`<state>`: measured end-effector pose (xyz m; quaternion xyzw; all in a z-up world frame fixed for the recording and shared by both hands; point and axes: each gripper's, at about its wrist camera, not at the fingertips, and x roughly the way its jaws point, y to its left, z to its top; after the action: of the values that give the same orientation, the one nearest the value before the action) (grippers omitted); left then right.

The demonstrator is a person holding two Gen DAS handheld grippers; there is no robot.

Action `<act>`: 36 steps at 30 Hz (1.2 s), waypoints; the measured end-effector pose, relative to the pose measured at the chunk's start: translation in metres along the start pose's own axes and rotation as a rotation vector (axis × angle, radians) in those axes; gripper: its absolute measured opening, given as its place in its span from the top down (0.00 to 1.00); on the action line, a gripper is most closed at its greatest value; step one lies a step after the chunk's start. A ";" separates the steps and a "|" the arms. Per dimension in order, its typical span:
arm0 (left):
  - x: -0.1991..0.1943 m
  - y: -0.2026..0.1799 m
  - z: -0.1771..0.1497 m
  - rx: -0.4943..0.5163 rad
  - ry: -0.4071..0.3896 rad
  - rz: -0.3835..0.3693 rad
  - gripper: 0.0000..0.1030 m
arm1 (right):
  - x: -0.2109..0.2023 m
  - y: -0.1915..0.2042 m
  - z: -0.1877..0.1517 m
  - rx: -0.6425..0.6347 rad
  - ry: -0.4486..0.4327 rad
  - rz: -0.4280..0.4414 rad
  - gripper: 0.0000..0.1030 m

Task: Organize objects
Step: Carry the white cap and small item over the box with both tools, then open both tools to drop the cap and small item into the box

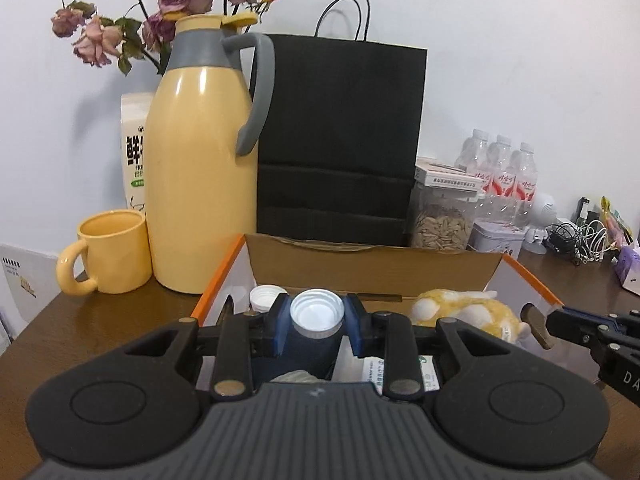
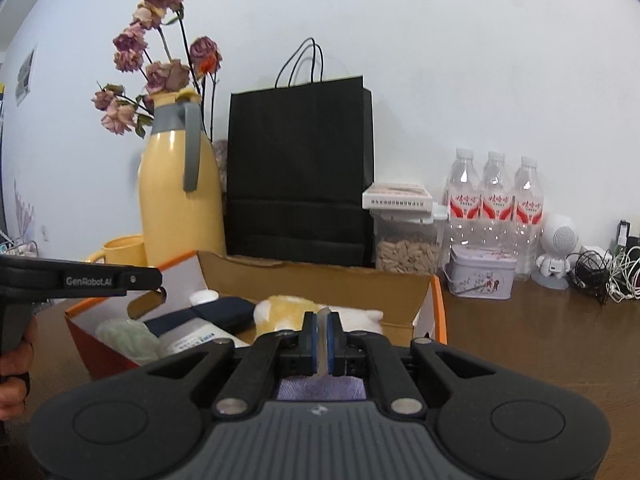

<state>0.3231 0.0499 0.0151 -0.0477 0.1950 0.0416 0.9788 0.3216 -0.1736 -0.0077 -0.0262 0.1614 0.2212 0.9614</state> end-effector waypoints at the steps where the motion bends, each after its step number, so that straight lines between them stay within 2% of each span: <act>1: 0.000 0.000 0.000 0.000 0.000 0.003 0.71 | 0.001 0.000 -0.001 -0.002 0.004 -0.001 0.95; 2: 0.000 0.000 -0.001 0.003 0.001 0.006 0.71 | 0.001 0.001 -0.002 -0.003 0.008 -0.002 0.94; 3: 0.000 -0.001 -0.002 0.010 0.000 0.010 0.66 | 0.002 0.001 -0.003 -0.003 0.010 -0.004 0.91; 5: -0.002 -0.003 -0.004 0.022 -0.007 0.019 0.49 | 0.002 0.000 -0.004 0.003 0.019 -0.006 0.88; 7: -0.004 -0.005 -0.006 0.034 -0.022 0.039 0.14 | 0.002 -0.001 -0.006 0.011 0.030 -0.011 0.82; 8: -0.005 -0.006 -0.006 0.037 -0.032 0.053 0.07 | 0.003 -0.002 -0.007 0.015 0.036 -0.013 0.67; 9: -0.006 -0.008 -0.006 0.040 -0.047 0.071 0.00 | 0.004 -0.002 -0.008 0.017 0.040 -0.017 0.44; 10: -0.007 -0.008 -0.007 0.041 -0.066 0.086 0.00 | 0.004 -0.002 -0.009 0.017 0.041 -0.023 0.31; 11: -0.008 -0.008 -0.007 0.039 -0.077 0.089 0.00 | 0.003 -0.002 -0.010 0.018 0.038 -0.028 0.11; 12: -0.008 -0.007 -0.007 0.034 -0.075 0.084 0.00 | 0.002 -0.002 -0.010 0.018 0.029 -0.032 0.06; 28: -0.015 -0.008 -0.006 0.018 -0.085 0.079 0.00 | -0.009 -0.005 -0.006 0.042 -0.006 -0.063 0.05; 36: -0.041 -0.002 -0.006 0.002 -0.093 0.033 0.00 | -0.042 -0.011 0.000 0.034 -0.061 -0.062 0.01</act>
<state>0.2829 0.0450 0.0251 -0.0416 0.1501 0.0596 0.9860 0.2905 -0.2008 0.0060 -0.0081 0.1348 0.1890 0.9726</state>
